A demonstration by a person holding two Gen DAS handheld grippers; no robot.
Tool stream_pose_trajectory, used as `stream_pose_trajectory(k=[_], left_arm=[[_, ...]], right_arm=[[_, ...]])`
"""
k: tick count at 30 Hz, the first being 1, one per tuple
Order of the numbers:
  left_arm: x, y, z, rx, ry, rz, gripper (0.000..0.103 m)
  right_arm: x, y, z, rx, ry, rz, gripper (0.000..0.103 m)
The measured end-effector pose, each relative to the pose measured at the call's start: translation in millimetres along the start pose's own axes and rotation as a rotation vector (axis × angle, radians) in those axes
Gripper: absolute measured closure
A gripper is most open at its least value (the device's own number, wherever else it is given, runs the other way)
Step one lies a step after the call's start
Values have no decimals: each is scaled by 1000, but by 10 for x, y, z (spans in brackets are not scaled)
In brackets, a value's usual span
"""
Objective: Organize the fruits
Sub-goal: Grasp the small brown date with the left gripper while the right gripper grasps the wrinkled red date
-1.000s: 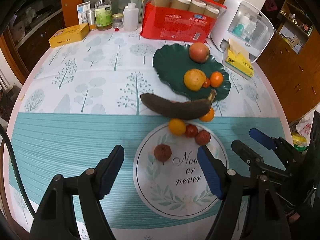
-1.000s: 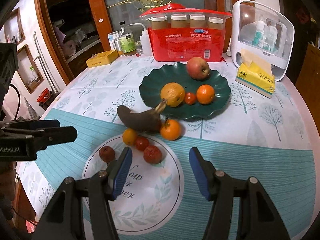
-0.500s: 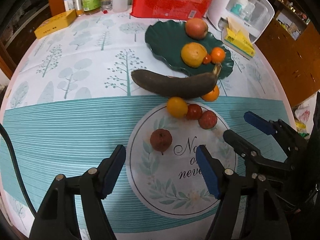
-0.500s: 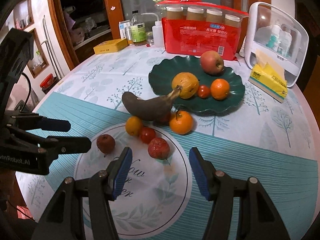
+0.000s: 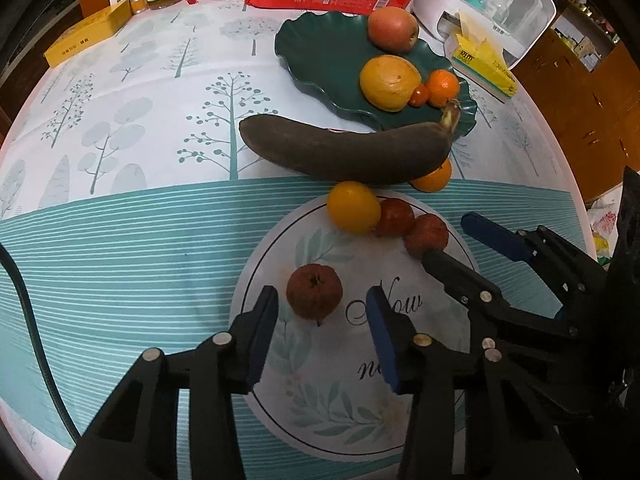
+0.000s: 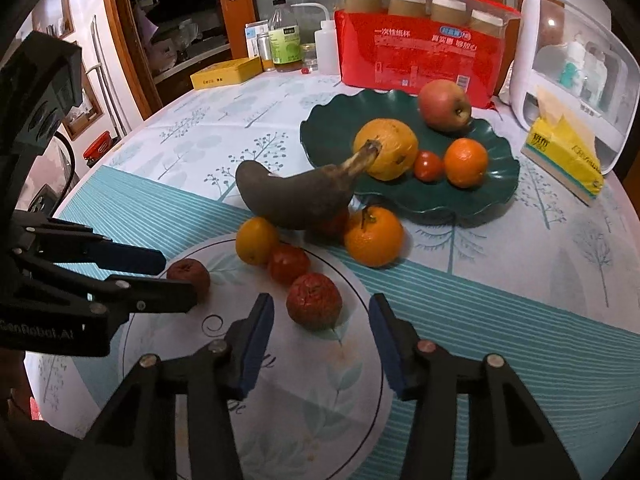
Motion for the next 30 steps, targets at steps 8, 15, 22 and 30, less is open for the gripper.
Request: stream_pose_trajectory(k=[8,15,22,30], left_arm=[[73,-40,5,-4,7,10,74],[71,-41,23,-1,17,3,74],[38,-50,37,-5,9,-5,75],[-159,-62,45,-8,1,-55,75]], right_arm=[[124,-28,23,-7,-23,14,60],[176,-10,23,-6,-27,30,68],[167,-17,19,-4,-34,31,70],[42,-50,-45,13,-26,10,71]])
Point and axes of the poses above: each gripper's, at about its wrist camera, not at the fingertips, and x roughly the way its jaws point, z to its left, y to its underside, the point moved 6 cm from there along x, roughly the way its jaws point, and after that the axes turned 15 degrees about -x, right-handed, at the moved point
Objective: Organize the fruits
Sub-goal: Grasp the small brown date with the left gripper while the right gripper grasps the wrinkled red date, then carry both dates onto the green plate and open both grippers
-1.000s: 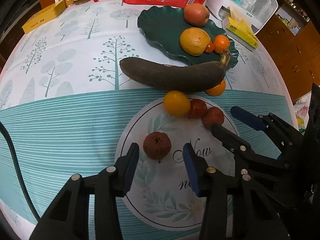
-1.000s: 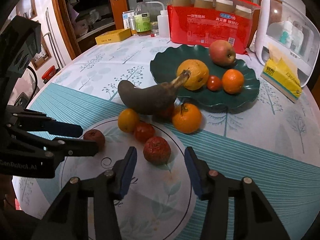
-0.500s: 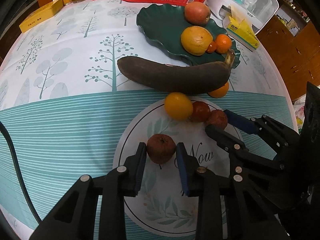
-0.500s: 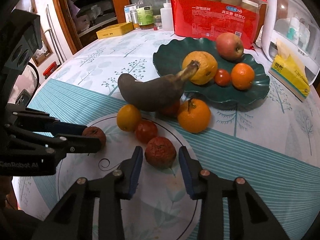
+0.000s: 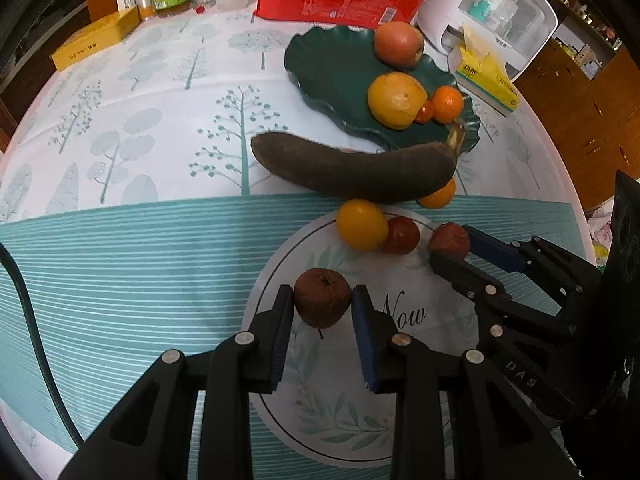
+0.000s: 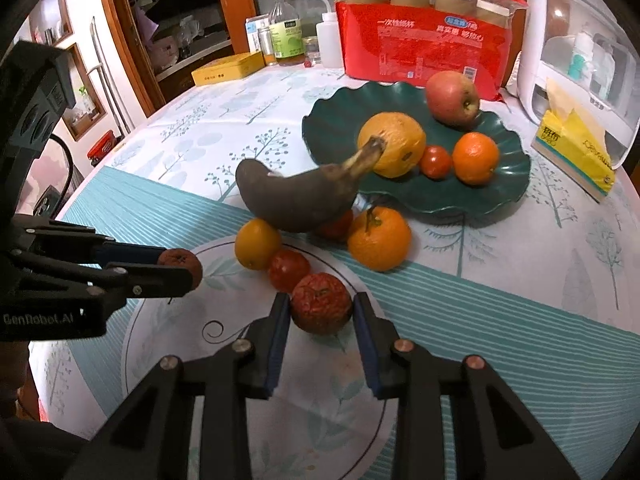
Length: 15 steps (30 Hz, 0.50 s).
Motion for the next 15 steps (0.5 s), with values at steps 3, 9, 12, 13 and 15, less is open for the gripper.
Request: stream_pose_trajectory(k=[3,9,12,13,15], left_arm=[[-84,-33,-19,3,2,-28,75],[-234,-152,-54,7,3,-75,75],[-303,-239,-90,17,3,-99,75],[-326,-282,-108,21,3,-109,75],[-349,-373,-153,33,4,-126,75]], right_arm=[[-66,-12,-53,4,14,-11,71],[-198,-35,-227,17,48,-32,71],[-235,-55,-343,22,68,-35,71],[-244,-68,-384,25,73,-37,71],[-264,-93,-444,26,82,-43,71]])
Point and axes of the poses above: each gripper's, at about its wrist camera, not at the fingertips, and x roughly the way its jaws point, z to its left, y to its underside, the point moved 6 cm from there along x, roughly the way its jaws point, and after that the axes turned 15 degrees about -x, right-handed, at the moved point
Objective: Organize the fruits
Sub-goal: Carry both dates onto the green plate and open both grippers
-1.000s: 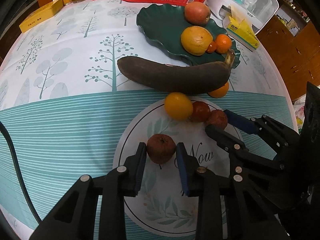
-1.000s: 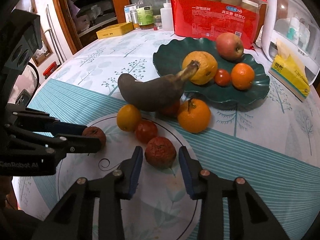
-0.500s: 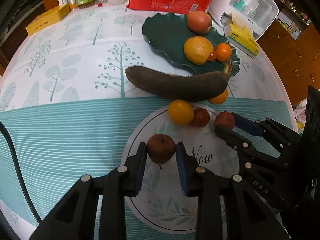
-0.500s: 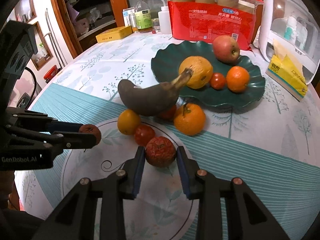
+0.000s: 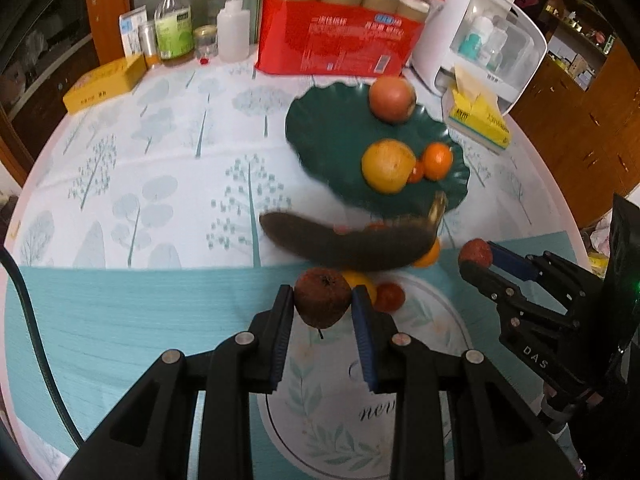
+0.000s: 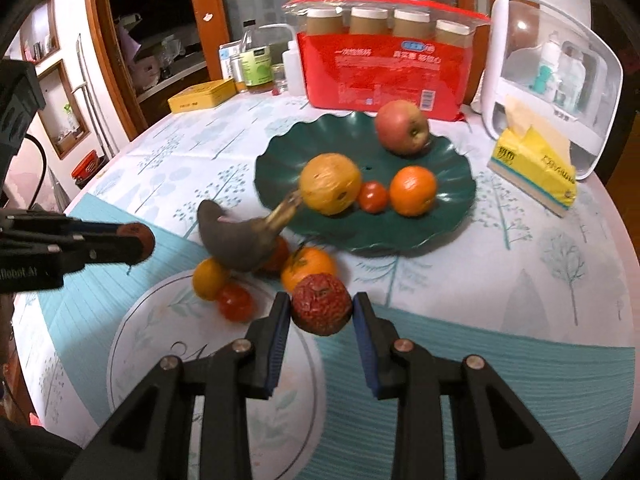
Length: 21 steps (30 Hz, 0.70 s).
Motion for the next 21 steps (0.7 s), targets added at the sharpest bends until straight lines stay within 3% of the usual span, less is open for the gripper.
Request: stream_pose_trajectory(k=[11,21], left_arm=[[104,-502,-264,86,-4,-50,75],[439,-823,-326,54,8,-46,75]], right_arm=[[16,-231,-295,-12,43,-26,71],[262,-366,-470,-6,45,-11,71]])
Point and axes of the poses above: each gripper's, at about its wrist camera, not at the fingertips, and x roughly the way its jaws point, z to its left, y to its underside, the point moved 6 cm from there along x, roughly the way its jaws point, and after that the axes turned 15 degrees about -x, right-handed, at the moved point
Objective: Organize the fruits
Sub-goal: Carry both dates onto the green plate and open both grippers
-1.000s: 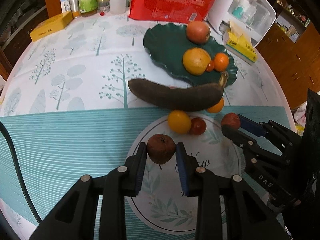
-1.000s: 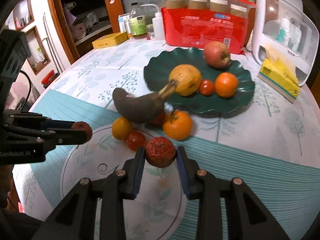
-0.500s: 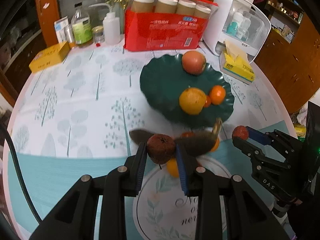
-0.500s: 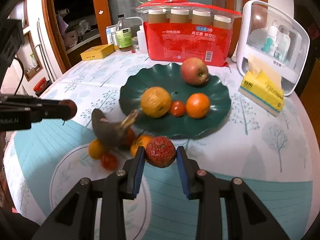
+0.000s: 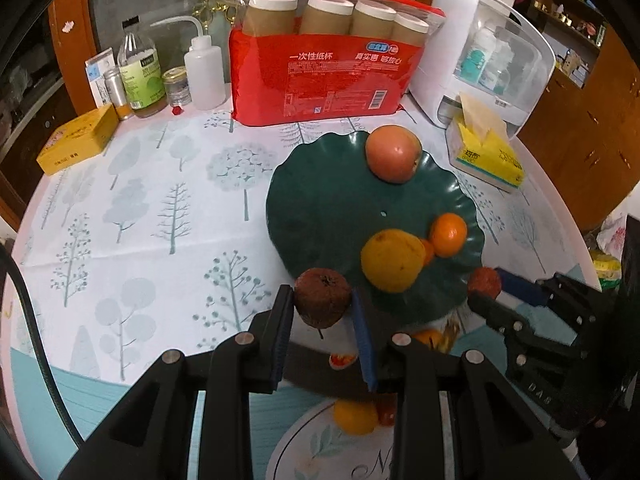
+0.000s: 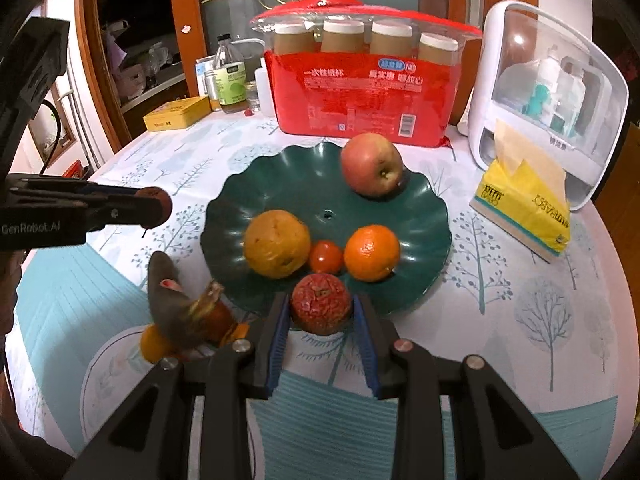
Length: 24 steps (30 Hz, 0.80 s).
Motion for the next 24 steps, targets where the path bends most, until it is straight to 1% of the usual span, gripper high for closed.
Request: stream_pose_trajectory(k=[6,14,15,18,20,24], left_arm=[[235,-26,-59,-33,32,31,75],[470,26,-100,-40,28,75,74],[478,25,-94,-42,28,76,73],[454,8,-68,-52,20,76,65],[416,-6,-54,-60,24,70,55],[335,-35,-19,-77,21,55,53]], right_arm=[[155,39,-59,34,-17,27,71],[278,38,-63,55,-42,42,70],[282,37,-59,56,-45,40,70],[302,43,-68,70,-56,45,70],[293,41,-92,100,-71,39,70],[243,37,-119,111,-55,36,70]])
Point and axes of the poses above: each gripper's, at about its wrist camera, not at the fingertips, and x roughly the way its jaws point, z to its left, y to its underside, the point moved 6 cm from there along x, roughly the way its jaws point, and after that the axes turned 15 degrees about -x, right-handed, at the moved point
